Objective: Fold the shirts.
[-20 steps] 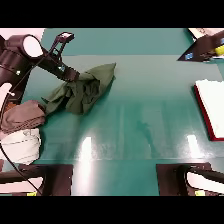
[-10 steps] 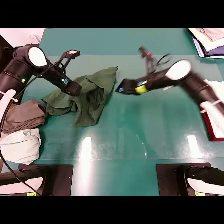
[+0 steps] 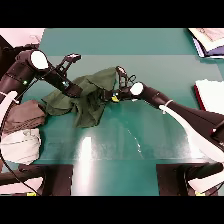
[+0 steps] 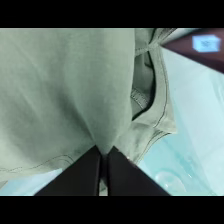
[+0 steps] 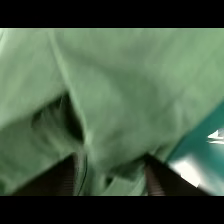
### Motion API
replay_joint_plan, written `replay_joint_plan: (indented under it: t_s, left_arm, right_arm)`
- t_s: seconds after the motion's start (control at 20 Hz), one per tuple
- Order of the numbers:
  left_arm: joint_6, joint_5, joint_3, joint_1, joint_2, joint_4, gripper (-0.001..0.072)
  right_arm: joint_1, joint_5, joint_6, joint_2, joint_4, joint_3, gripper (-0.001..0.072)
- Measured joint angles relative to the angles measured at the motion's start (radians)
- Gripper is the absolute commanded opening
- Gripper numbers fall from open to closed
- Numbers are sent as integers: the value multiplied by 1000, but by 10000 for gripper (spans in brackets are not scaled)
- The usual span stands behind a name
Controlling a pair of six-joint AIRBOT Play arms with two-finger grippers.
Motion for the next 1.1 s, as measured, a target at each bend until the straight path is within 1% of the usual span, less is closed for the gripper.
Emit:
replay_joint_plan:
  t_s: [0.05, 0.2, 0.3, 0.4, 0.6, 0.7, 0.8, 0.85, 0.9, 0.95, 1.1]
  left_arm:
    - [0, 0, 0, 0, 0, 0, 26]
    - [2, -8, 0, 0, 2, 0, 26]
    - [16, -29, 0, 0, 6, -9, 26]
    - [43, -55, -1, 0, 11, -39, 26]
    - [85, -60, -5, 0, 13, -97, 26]
    - [98, -34, -6, 0, 9, -146, 26]
    - [121, -6, -6, -9, 0, -216, 27]
    - [130, 3, -6, -18, -8, -238, 171]
    - [136, 10, -6, -30, -17, -256, 526]
    - [142, 14, -7, -44, -27, -264, 595]
    - [145, 6, -7, -63, -46, -243, 596]
  right_arm:
    - [0, -3, 5, -18, 0, 13, 20]
    - [-19, 14, 23, -31, -42, 32, 18]
    - [-50, 64, 48, 16, -118, 17, 18]
    - [-99, 158, 69, 102, -225, -19, 18]
    - [-234, 433, 87, 337, -471, -126, 18]
    - [-298, 520, 90, 449, -533, -182, 19]
    - [-334, 565, 87, 539, -565, -230, 19]
    - [-345, 576, 83, 571, -578, -247, 18]
    - [-354, 585, 82, 600, -588, -261, 19]
    - [-360, 588, 80, 624, -594, -271, 19]
    - [-371, 600, 77, 676, -606, -286, 19]
